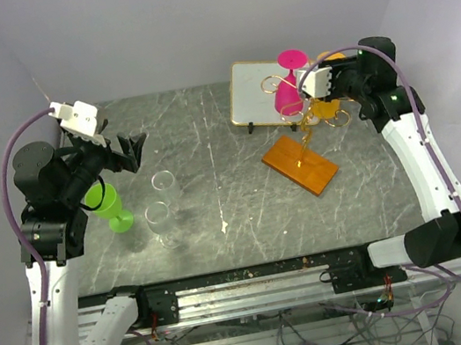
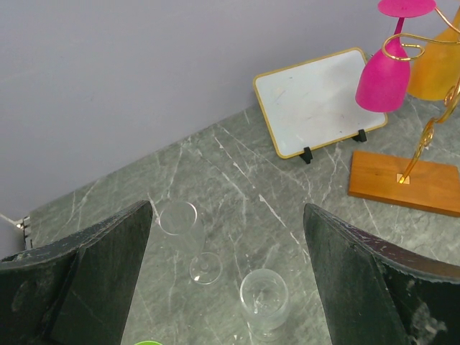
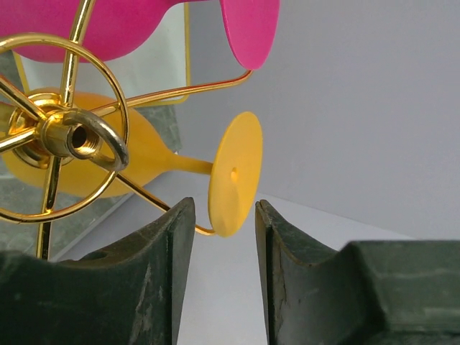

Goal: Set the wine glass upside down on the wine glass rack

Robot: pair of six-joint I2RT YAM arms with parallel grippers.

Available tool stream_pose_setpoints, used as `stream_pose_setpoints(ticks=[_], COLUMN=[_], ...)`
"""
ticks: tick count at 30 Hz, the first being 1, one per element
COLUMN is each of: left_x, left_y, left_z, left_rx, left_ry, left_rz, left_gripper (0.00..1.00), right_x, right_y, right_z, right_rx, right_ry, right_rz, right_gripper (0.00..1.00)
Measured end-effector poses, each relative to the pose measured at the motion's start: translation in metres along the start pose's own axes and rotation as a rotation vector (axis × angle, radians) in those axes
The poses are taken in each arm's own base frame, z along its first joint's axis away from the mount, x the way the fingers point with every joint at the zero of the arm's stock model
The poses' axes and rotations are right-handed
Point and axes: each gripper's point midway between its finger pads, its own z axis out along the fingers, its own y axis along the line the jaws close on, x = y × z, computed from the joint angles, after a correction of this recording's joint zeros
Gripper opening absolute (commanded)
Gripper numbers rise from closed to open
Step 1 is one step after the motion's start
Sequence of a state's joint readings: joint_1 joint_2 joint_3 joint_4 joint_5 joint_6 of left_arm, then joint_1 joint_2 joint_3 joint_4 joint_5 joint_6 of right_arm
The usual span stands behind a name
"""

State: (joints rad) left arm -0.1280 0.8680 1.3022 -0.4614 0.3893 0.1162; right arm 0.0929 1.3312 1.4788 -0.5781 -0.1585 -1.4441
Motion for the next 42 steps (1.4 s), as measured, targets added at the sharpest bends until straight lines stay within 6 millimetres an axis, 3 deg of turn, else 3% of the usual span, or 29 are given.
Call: stream_pose_setpoints(ticks=[23, 33, 42], left_x=[0.001, 0.007, 0.008], left_y=[0.001, 0.01, 0.043], left_z=[0.0, -0.002, -0.014], left_rx=[-0.002, -0.059, -0.257], left_ry=[0.002, 0.015, 0.033], left_rz=[0.011, 0.016, 0.02], left_gripper=[0.97, 0.97, 0.98], right_x=[-0.019, -0.03, -0.041], right_y=[0.005, -0.024, -0.052], right_z=[-0.015, -0.038, -0.08], right_rx=[-0.028, 0.062, 0.191], right_ry=[-0.088, -0.128, -0.166], right_rz=[0.071, 0.163, 0.344], right_gripper=[0.47, 0.5, 0.6])
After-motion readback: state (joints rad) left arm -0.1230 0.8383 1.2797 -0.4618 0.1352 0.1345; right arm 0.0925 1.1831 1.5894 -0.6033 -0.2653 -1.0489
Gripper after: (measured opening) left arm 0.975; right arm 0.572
